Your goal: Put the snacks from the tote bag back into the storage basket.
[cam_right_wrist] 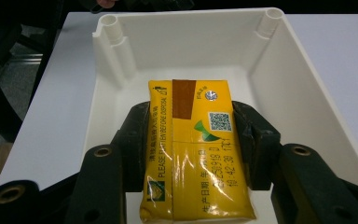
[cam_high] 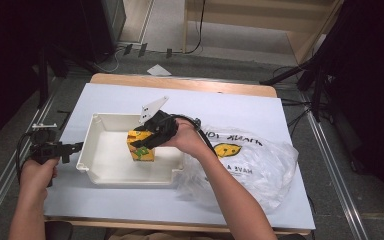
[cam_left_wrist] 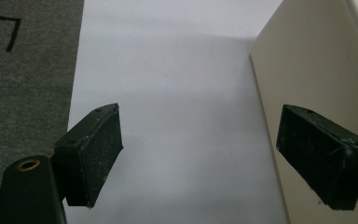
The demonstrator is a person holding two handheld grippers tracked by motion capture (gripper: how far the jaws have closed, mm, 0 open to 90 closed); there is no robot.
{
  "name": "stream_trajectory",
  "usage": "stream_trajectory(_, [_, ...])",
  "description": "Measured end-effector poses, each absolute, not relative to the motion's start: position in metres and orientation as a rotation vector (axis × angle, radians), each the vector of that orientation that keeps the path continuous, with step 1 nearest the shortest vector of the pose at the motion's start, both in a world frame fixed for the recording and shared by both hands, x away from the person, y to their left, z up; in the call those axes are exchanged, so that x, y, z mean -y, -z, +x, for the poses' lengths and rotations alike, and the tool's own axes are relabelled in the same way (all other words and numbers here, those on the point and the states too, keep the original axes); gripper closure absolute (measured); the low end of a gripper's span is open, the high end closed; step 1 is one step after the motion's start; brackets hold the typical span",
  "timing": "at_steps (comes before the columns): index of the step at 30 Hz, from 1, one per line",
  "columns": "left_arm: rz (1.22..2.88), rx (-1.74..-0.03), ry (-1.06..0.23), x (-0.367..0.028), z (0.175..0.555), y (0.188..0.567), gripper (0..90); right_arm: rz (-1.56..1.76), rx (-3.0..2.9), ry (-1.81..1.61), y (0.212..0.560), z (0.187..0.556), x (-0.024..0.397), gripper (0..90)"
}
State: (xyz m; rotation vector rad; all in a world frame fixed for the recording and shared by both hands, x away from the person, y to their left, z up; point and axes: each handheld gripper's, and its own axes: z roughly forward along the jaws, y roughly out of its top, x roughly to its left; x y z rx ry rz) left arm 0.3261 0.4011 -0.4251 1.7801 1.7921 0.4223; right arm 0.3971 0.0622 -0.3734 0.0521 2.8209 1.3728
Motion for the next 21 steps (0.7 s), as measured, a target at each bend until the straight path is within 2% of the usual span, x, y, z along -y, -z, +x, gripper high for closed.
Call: stream_trajectory(21, [1.777, -1.791, -0.422, -0.401, 0.326, 0.425, 14.9, 0.064, -2.843, -1.358, 0.383, 0.398, -0.075, 54.2])
